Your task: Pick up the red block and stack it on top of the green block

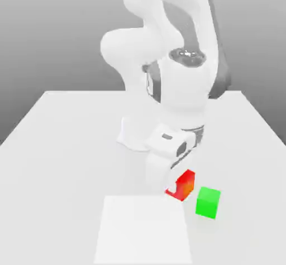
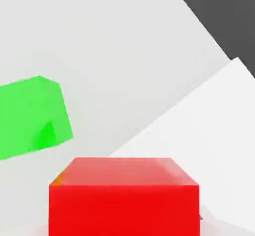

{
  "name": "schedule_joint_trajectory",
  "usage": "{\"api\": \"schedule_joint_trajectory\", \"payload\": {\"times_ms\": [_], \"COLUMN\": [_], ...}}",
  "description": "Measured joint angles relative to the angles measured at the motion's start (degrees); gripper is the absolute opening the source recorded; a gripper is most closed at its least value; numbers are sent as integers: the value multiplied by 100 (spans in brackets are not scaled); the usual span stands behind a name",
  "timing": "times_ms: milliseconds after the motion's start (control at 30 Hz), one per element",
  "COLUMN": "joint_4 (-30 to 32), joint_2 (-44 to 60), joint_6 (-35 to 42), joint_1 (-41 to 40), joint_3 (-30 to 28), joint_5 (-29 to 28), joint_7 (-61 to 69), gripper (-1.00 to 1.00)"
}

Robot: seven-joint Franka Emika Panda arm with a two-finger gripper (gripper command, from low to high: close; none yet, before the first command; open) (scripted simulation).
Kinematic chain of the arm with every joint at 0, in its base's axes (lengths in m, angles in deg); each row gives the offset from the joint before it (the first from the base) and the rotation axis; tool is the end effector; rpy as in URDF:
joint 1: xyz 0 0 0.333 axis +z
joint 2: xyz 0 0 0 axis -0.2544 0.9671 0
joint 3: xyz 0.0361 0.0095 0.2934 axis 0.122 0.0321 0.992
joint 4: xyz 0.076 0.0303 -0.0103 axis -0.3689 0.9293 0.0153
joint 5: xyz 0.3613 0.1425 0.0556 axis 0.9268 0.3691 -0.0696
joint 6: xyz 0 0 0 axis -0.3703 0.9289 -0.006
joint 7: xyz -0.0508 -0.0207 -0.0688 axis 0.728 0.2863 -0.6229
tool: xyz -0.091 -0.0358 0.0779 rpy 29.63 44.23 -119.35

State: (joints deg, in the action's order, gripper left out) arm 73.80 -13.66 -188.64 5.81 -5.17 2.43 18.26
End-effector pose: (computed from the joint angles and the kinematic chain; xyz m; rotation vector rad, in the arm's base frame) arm 0.3501 0.1427 0.2016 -3.1162 -0.3558 0.0046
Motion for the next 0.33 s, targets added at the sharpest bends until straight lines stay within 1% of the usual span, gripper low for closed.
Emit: {"api": "schedule_joint_trajectory", "payload": {"times_ms": [67,233,267,333], "joint_4": [19,-13,-18,-18], "joint_2": [72,999,1129,1129], "joint_6": [-94,-988,-1113,-1113], "joint_1": [134,211,214,214], "joint_3": [158,146,133,133], "joint_5": [-19,-199,-231,-231], "joint_7": [-147,-318,-343,-343], "gripper": [-100,-100,100,100]}}
